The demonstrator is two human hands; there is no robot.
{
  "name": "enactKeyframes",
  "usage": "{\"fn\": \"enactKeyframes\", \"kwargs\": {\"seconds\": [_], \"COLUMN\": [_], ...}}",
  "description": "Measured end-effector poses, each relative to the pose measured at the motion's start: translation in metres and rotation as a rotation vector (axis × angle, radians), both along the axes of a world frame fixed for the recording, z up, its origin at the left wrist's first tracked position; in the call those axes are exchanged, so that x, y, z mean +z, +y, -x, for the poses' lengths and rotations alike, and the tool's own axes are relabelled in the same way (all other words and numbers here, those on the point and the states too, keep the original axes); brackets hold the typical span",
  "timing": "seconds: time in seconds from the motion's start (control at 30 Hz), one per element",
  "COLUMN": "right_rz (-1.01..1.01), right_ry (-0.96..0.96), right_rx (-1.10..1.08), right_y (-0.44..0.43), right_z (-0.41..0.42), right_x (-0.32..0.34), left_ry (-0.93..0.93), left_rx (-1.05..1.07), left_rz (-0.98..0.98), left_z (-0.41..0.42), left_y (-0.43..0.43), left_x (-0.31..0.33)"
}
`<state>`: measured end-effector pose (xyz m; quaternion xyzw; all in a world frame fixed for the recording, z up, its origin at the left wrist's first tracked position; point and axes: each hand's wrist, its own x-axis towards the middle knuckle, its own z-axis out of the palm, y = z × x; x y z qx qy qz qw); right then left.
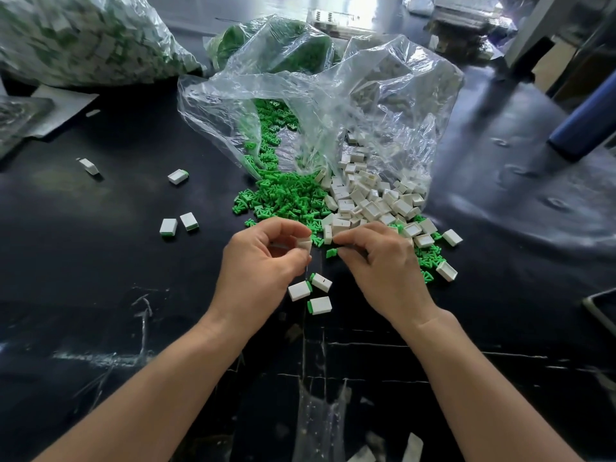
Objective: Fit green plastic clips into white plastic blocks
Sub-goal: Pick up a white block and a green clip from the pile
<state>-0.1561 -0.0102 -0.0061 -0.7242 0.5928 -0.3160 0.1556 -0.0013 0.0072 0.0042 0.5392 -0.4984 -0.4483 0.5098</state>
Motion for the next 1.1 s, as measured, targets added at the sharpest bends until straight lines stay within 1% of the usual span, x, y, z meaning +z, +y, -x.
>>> {"fn": "enactKeyframes", "kwargs": {"seconds": [0.23, 0.33, 0.4, 0.5, 0.7, 0.93, 1.0, 1.03, 1.1], "right_rz": [0.002, 0.027, 0.024, 0.008, -0.015, 0.099, 0.09, 0.086, 0.073], "right_ry": [0.059, 0.146, 0.186, 0.24, 0.381, 0.567, 0.556, 0.513, 0.316], "right_rx": [-0.002, 0.062, 0.095, 0.086, 0.063, 0.086, 0.08, 0.071, 0.032], "right_y": [-0.005, -0.009, -0.012, -0.015, -0.025, -0.028, -0.028, -0.027, -0.026], "right_z": [-0.003, -0.008, -0.011, -0.013, -0.019, -0.025, -0.022, -0.019, -0.012], "right_x": [-0.002, -0.002, -0.001, -0.002, 0.002, -0.003, -0.006, -0.006, -0.002], "left_ry": [-0.082, -0.107, -0.097, -0.092, -0.038, -0.012, -0.008, -0.009, -0.007], "left_rx": [0.03, 0.069, 0.077, 0.068, -0.008, -0.063, -0.076, -0.081, -0.089], "left_rz": [-0.016, -0.025, -0.033, -0.037, -0.04, -0.002, 0.003, 0.004, 0.003], "left_z": [0.001, -0.002, -0.002, -0.001, 0.001, 0.001, 0.002, 0.002, 0.002], "left_y": [-0.001, -0.002, -0.003, -0.005, -0.001, -0.001, -0.001, -0.001, -0.001], "left_x": [0.0, -0.001, 0.0, 0.0, -0.001, -0.001, -0.001, -0.001, -0.001]}}
